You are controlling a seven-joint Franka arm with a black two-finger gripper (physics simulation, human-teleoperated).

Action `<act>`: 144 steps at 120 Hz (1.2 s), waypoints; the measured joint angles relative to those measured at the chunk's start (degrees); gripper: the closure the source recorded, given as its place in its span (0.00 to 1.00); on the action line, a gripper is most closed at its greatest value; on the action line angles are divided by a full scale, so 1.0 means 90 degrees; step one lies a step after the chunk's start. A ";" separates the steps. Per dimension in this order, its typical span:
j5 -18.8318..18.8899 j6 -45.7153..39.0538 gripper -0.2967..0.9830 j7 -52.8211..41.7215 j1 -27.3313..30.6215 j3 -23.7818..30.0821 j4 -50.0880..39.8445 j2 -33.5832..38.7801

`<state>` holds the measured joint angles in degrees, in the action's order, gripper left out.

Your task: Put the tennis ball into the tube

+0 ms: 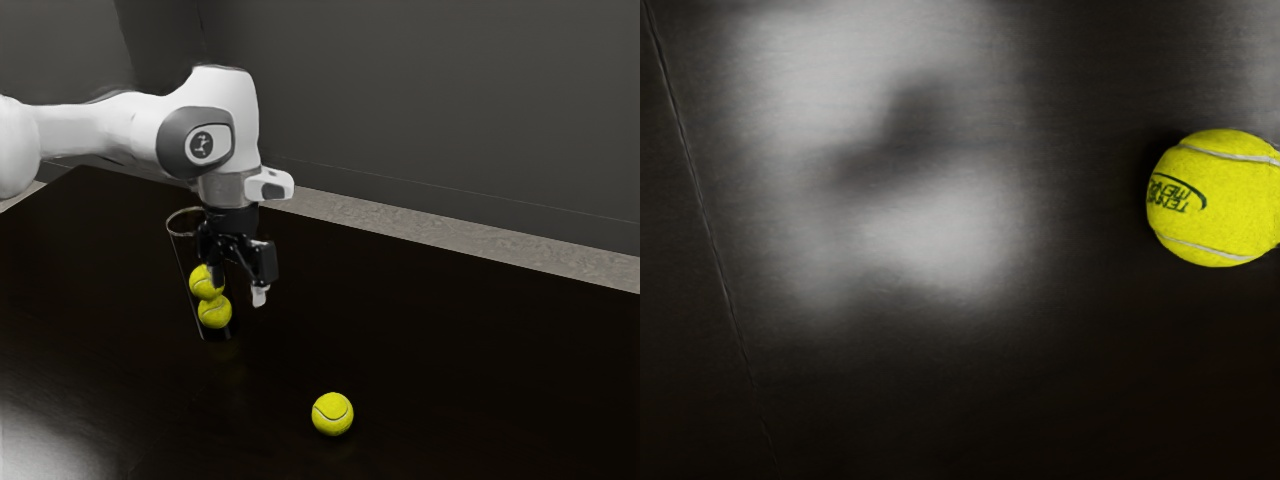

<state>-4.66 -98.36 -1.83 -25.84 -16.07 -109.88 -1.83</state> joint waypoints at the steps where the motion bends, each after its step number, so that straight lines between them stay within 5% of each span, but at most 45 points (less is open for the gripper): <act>1: -0.0016 -0.0043 0.23 0.0017 -0.0040 0.0001 -0.0038 -0.0027; 64: -0.1053 -0.1464 0.23 0.0694 -0.0927 0.0326 -0.0456 -0.1475; 144: -0.1142 -0.2394 0.23 0.0990 -0.1078 0.0379 -0.0411 -0.2334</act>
<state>-14.93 -119.90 7.08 -35.54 -12.66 -113.58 -22.83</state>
